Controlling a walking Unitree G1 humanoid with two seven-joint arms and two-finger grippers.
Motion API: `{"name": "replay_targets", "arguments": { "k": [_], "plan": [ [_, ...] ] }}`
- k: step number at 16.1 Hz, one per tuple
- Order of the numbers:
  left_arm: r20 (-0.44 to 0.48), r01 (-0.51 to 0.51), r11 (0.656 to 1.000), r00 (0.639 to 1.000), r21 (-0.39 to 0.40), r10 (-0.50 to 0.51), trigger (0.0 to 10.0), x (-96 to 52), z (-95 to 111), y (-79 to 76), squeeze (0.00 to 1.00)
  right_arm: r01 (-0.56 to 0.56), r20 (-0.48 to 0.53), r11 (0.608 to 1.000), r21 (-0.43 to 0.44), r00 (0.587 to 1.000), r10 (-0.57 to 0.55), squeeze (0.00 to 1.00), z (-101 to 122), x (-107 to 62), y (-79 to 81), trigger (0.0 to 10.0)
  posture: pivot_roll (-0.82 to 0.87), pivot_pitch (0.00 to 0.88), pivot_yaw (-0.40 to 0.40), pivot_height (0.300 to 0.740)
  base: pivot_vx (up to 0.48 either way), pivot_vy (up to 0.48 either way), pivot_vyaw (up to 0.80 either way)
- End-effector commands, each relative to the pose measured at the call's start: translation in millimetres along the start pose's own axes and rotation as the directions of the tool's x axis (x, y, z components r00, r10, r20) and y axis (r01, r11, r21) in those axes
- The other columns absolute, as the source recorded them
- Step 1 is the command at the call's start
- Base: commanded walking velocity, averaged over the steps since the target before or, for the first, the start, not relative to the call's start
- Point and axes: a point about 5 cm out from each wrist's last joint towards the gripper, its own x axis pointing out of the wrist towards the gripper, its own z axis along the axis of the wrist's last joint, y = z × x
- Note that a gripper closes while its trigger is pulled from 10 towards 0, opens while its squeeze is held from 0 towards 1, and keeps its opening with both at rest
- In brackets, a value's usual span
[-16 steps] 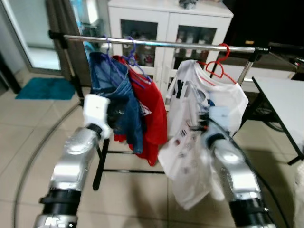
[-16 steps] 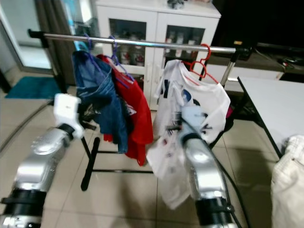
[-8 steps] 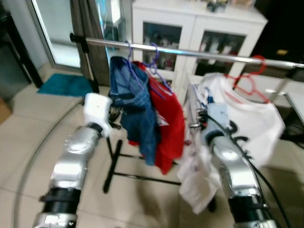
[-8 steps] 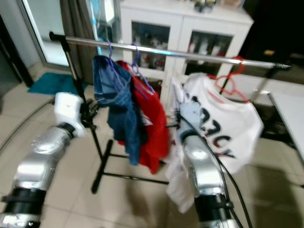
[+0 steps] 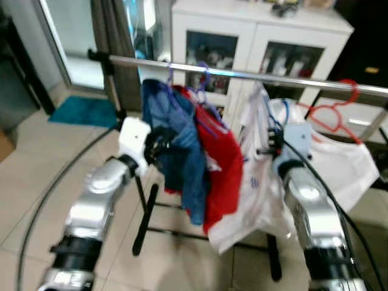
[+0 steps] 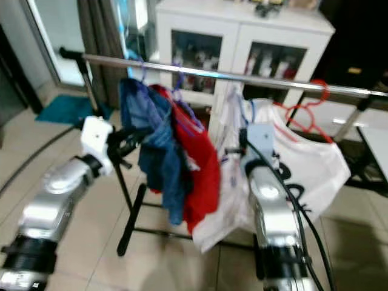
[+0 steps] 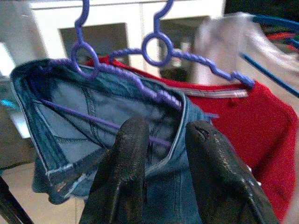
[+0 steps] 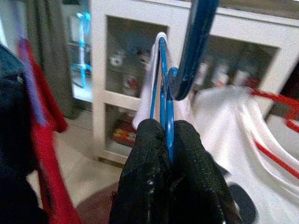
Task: Hang hanger
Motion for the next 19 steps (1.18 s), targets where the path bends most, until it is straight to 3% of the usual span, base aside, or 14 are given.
{"name": "replay_targets", "arguments": {
  "k": [1, 3, 5, 8, 12, 17, 19],
  "plan": [
    [0.035, 0.102, 0.994, 0.994, 0.027, -0.103, 10.0, 4.9, 14, -5.0, 0.00, 0.007, 0.062, 0.999, -0.048, 0.998, -0.004, 0.00, 18, 6.2, -9.4, 10.0, -0.16, 0.000, -0.043, 0.740, 0.000, 0.000, 0.00],
    [0.027, 0.141, 0.990, 0.990, 0.030, -0.142, 10.0, 5.4, 15, -6.2, 0.00, 0.014, 0.056, 0.998, -0.057, 0.998, -0.011, 0.00, 19, 9.2, -12.2, 10.0, -0.16, 0.000, -0.044, 0.740, 0.000, 0.000, 0.00],
    [0.018, 0.249, 0.967, 0.968, 0.051, -0.250, 10.0, 6.6, 21, -9.3, 0.00, -0.008, 0.002, 0.999, -0.046, 1.000, 0.008, 0.00, 21, 25.3, -16.5, 10.0, -0.15, 0.000, -0.043, 0.740, 0.000, 0.000, 0.00],
    [0.023, 0.284, 0.956, 0.958, 0.078, -0.287, 10.0, 8.7, 31, -4.3, 0.00, -0.049, -0.110, 0.997, -0.053, 0.993, 0.042, 0.00, 22, 52.5, -20.1, 10.0, -0.15, 0.000, -0.043, 0.740, 0.000, 0.000, 0.00],
    [0.023, 0.311, 0.946, 0.949, 0.088, -0.314, 10.0, 5.3, 36, -2.5, 0.00, -0.020, -0.141, 0.999, -0.039, 0.990, 0.015, 0.00, 46, 85.7, -21.1, 10.0, -0.13, 0.000, -0.026, 0.740, 0.000, 0.000, 0.00],
    [0.036, 0.357, 0.929, 0.932, 0.099, -0.362, 10.0, 0.8, 48, -4.3, 0.00, 0.004, -0.164, 1.000, -0.028, 0.986, -0.008, 0.00, 69, 99.7, -20.1, 10.0, -0.09, 0.000, -0.011, 0.740, 0.000, 0.000, 0.00],
    [0.018, 0.368, 0.925, 0.928, 0.100, -0.371, 10.0, -2.4, 50, -3.3, 0.00, 0.021, -0.229, 1.000, -0.009, 0.973, -0.023, 0.00, 63, 99.9, -19.2, 10.0, -0.07, 0.000, -0.007, 0.740, 0.000, 0.000, 0.00]
  ]
}}
